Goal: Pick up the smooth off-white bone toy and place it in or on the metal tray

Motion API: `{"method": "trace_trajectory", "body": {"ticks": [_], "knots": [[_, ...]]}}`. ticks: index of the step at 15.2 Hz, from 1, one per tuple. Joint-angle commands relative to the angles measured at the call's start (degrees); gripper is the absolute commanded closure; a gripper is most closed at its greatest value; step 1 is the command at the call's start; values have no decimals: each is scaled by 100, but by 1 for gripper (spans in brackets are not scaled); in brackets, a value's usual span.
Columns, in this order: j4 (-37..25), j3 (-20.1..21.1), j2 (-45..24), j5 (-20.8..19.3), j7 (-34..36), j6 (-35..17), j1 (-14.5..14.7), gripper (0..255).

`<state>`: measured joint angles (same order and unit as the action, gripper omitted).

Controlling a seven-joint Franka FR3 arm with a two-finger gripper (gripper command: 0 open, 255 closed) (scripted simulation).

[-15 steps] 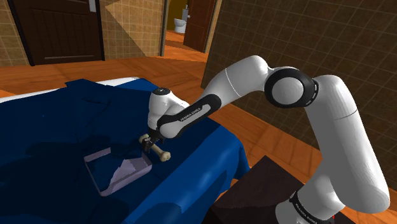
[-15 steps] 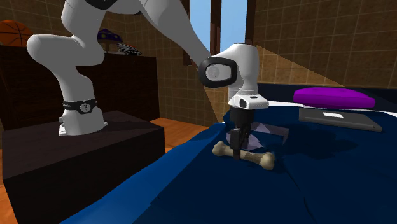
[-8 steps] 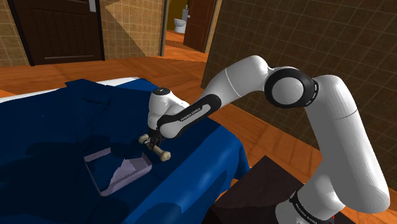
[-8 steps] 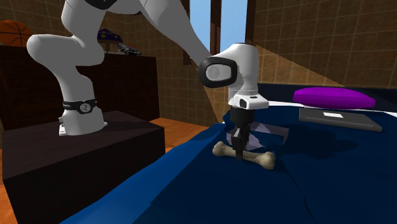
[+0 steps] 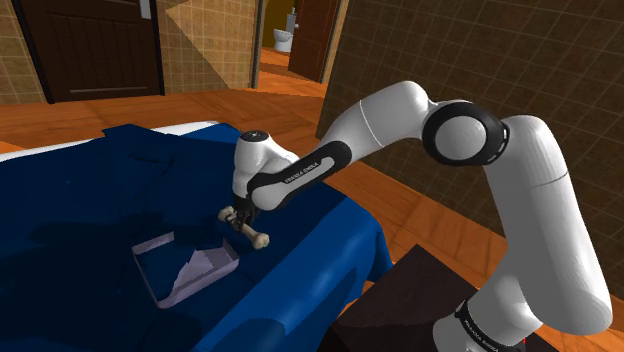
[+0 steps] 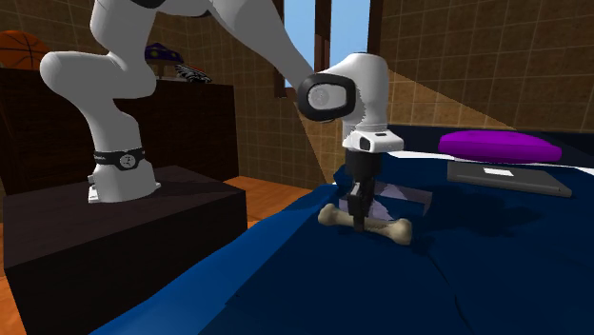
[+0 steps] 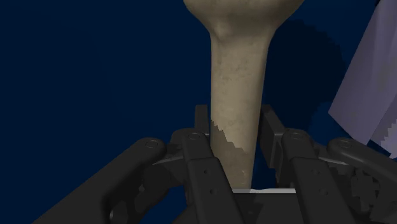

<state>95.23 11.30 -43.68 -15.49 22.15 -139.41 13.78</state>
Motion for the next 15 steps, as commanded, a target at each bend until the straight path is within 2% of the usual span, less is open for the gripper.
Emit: {"method": "trace_trajectory", "body": {"ticks": [1,15], "knots": [[53,27,133,25,-8,80,-13,255],[97,193,864,224,-152,761,-124,255]]}}
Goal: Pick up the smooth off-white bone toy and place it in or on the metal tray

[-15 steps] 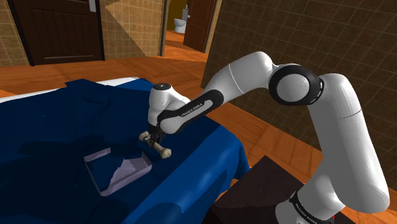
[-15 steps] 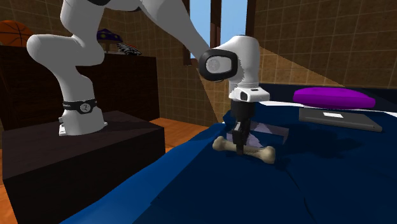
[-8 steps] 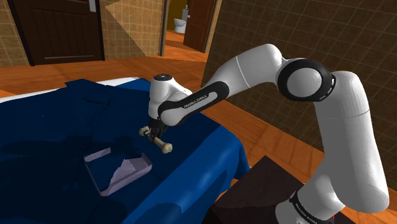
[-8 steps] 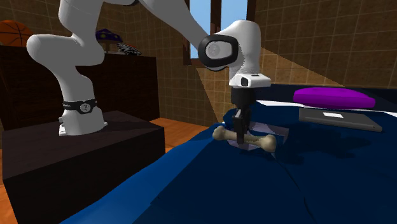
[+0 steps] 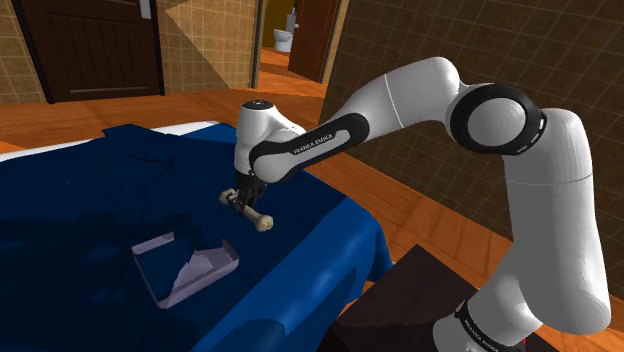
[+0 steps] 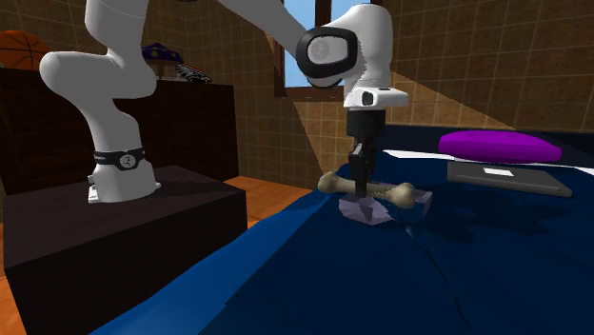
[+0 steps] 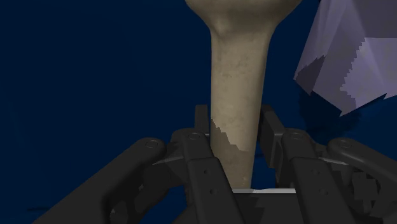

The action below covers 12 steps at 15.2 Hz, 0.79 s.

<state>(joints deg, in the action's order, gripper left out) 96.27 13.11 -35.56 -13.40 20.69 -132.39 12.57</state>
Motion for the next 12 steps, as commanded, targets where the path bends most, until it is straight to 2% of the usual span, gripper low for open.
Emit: {"method": "trace_trajectory", "body": {"ticks": [1,4,12], "knots": [[-14,23,98,30,-17,111,-10,255],[-34,46,205,64,-42,235,-25,255],[-1340,106,-544,-86,750,852,849,255]]}}
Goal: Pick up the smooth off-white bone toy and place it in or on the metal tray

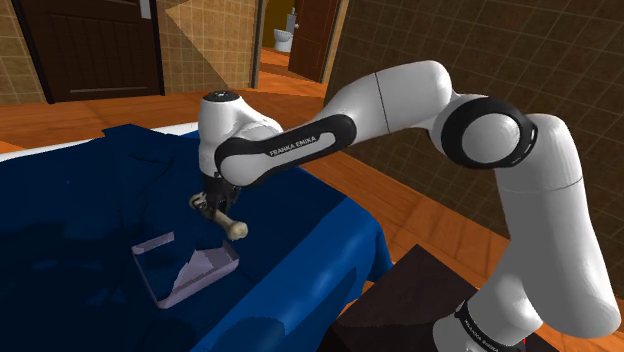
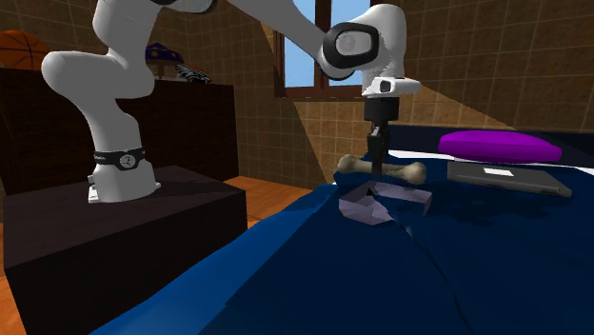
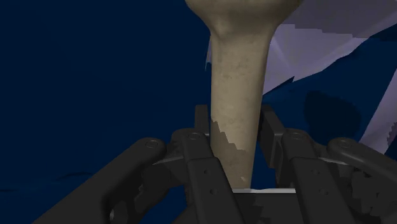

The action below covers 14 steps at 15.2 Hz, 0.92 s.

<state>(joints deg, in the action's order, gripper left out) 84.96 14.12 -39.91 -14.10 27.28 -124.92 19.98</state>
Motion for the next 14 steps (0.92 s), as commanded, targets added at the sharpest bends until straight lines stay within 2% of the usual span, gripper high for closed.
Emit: {"method": "trace_trajectory", "body": {"ticks": [1,5,14], "knots": [[-423,8,-230,-31,175,204,223,255],[-1572,8,-872,-95,501,729,744,255],[-1493,-59,-1231,-167,557,293,771,255]]}}
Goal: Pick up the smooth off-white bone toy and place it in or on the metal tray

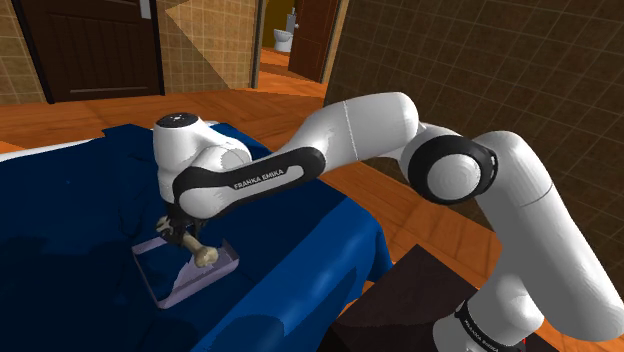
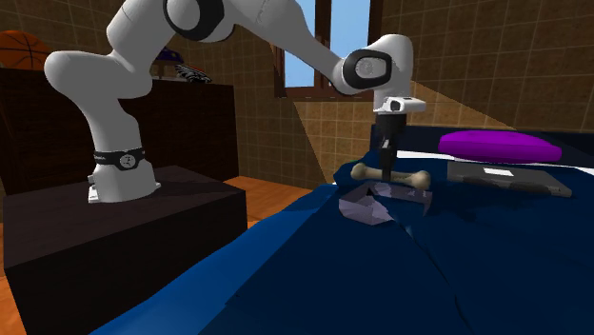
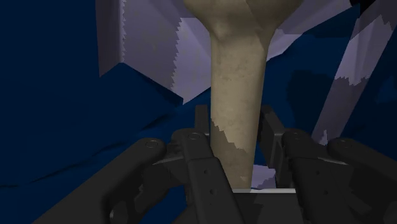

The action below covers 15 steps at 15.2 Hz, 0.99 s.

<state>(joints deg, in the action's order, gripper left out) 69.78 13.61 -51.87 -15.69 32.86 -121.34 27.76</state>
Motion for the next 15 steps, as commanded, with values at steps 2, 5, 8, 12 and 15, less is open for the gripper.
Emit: {"method": "trace_trajectory", "body": {"ticks": [2,5,8,12,15], "knots": [[22,-24,-127,-26,10,-153,0,255],[0,-48,-273,-49,25,-277,14,255],[0,-48,-273,-49,25,-277,14,255],[0,-48,-273,-49,25,-277,14,255],[-2,-48,-273,-49,25,-276,15,0]]}}
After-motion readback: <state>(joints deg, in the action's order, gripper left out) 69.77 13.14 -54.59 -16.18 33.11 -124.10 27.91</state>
